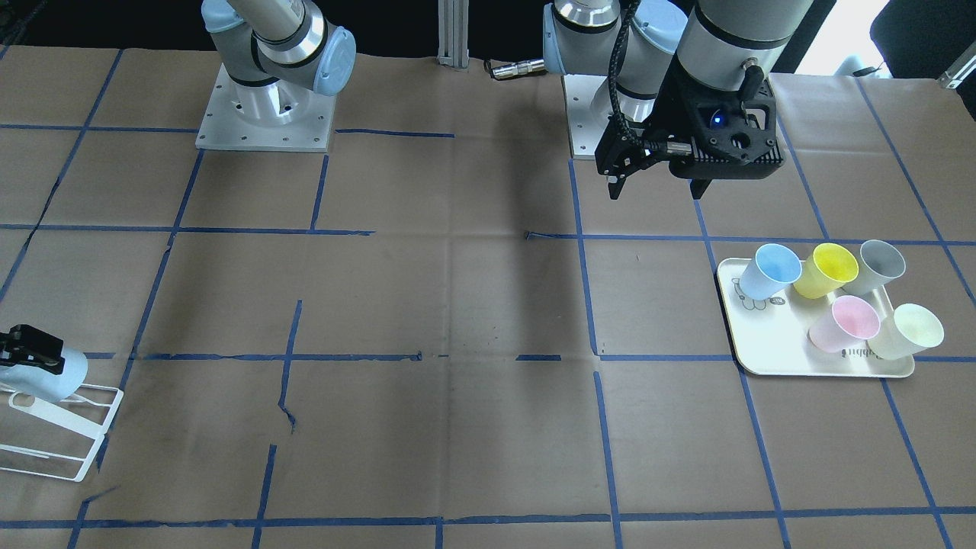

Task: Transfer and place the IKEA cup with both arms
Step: 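Lower the right gripper onto the light blue cup and close on it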

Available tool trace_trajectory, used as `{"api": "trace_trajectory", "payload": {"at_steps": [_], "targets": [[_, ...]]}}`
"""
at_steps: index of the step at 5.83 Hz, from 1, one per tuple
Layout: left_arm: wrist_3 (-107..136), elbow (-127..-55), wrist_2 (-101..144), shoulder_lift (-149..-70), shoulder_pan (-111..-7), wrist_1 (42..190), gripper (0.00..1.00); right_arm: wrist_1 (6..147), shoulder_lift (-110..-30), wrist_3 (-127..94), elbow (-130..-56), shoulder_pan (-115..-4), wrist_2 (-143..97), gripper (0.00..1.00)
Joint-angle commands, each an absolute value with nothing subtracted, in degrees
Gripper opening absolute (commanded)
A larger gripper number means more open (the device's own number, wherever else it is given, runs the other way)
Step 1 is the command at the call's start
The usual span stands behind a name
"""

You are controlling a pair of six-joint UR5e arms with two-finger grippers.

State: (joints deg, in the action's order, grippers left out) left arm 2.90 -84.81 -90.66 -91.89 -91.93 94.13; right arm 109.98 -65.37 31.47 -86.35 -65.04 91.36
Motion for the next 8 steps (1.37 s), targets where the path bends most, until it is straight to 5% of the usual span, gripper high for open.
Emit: {"api": "trace_trajectory", "payload": {"at_steps": [1,5,8], "targets": [[2.90,-84.81,-90.70,-91.93,-91.93,94.13,0.98,109.69,-65.48,31.29,-87.53,-65.04,94.72,1.00],[2.90,-84.81,-90.62,-92.29,-91.93,94.13,0.98,110.12,-66.09,31.29,-88.33,-65.04,93.96,1.00],[2.90,-84.81,-90.70,-92.11,-91.93,94.22,0.98,109.95,-66.18,31.29,-88.24,-65.04,94.31,0.57]]}}
